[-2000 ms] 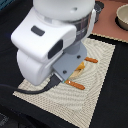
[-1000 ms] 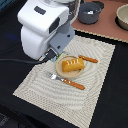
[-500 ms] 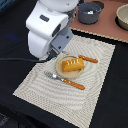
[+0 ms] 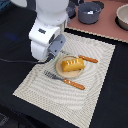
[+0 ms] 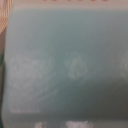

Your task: Interact with the objects in diverse but meaningful ways.

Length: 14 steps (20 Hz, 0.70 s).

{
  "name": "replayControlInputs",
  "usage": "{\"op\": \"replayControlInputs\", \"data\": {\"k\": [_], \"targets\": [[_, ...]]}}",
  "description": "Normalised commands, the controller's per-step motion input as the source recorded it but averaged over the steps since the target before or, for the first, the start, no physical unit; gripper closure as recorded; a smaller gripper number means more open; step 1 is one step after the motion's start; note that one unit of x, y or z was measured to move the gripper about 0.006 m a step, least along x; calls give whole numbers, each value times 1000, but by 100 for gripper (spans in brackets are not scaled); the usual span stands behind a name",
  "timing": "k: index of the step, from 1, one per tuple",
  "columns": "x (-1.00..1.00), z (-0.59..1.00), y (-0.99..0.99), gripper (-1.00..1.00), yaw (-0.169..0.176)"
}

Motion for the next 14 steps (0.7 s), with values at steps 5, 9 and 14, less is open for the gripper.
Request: {"op": "replayControlInputs", "data": {"k": [5,9,14], "targets": [[-180,132,25,-100,1],[294,951,122,-100,0],[188,957,142,-100,0]]}}
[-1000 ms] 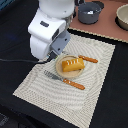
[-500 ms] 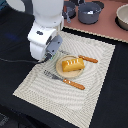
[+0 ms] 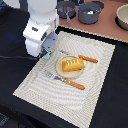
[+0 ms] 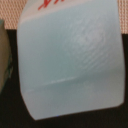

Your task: Interact with the objects in diverse but meaningful ways.

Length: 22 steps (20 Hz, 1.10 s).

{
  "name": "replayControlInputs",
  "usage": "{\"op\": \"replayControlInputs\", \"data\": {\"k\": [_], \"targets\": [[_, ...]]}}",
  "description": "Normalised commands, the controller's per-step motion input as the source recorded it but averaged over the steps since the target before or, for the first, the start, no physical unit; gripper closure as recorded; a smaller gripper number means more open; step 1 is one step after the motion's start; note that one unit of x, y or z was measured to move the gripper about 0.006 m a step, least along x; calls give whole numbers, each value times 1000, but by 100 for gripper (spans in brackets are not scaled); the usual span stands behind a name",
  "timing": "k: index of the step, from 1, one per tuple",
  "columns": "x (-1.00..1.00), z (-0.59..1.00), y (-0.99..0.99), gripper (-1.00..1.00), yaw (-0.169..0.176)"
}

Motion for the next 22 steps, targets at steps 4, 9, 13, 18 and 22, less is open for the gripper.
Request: {"op": "replayControlInputs", "data": {"k": [4,9,13,18,22], "targets": [[143,1000,226,-100,0],[46,951,205,-100,18],[87,104,64,-100,43],[461,59,143,-100,29],[207,4,177,-100,5]]}}
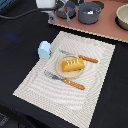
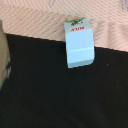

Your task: Interact with the objects in diverse but meaningful ways.

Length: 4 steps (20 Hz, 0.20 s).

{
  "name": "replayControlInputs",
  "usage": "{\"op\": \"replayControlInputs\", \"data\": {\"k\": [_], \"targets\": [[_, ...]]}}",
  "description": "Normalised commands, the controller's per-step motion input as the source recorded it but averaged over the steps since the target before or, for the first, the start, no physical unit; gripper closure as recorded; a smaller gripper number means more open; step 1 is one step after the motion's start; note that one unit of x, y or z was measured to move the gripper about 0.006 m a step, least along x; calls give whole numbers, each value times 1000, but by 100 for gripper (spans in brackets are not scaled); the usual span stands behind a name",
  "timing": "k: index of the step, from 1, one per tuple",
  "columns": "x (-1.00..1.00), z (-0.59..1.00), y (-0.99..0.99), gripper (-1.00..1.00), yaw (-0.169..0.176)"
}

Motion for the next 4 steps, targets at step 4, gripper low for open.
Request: {"op": "replayControlInputs", "data": {"k": [4], "targets": [[-119,-41,426,-100,38]]}}
